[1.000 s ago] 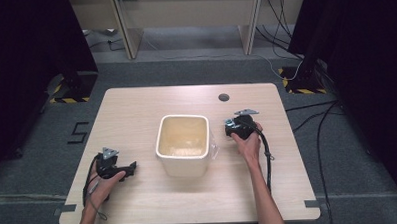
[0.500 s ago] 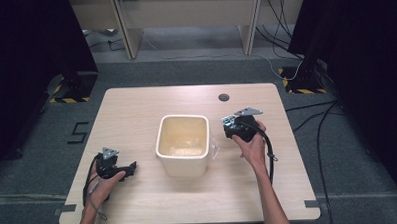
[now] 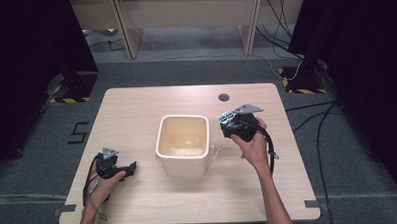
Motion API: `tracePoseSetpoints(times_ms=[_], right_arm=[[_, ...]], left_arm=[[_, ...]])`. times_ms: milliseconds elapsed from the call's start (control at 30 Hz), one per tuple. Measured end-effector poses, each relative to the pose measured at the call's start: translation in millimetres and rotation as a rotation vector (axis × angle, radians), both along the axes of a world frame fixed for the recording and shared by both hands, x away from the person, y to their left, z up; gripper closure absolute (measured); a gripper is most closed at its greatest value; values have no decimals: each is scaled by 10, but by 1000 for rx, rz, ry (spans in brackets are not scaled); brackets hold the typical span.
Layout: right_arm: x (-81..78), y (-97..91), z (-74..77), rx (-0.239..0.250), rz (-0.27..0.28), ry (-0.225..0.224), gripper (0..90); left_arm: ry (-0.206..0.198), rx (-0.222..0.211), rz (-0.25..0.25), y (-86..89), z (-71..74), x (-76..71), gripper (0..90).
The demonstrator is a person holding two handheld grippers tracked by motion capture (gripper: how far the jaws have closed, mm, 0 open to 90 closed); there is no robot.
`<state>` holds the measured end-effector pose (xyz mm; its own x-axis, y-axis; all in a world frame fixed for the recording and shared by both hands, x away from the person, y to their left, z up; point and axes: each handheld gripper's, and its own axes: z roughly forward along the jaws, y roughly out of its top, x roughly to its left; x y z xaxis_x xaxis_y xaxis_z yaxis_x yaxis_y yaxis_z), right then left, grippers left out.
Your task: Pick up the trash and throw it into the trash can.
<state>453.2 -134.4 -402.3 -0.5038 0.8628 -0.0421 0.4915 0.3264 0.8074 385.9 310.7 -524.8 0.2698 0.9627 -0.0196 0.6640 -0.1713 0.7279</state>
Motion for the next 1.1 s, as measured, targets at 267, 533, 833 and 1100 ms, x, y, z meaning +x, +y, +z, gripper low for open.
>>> tracePoseSetpoints(times_ms=[267,533,833,1100], right_arm=[[-86,49,180,24,38,-16,340],[-151,123,309,15,79,-34,340],[-218,259,420,28,135,-51,341],[-264,451,456,27,197,-55,341]], left_arm=[[2,2,-2,2,1,0,66],[2,2,-2,2,1,-1,66],[-1,-2,1,-2,-1,0,66],[-1,-3,1,-2,-1,0,66]])
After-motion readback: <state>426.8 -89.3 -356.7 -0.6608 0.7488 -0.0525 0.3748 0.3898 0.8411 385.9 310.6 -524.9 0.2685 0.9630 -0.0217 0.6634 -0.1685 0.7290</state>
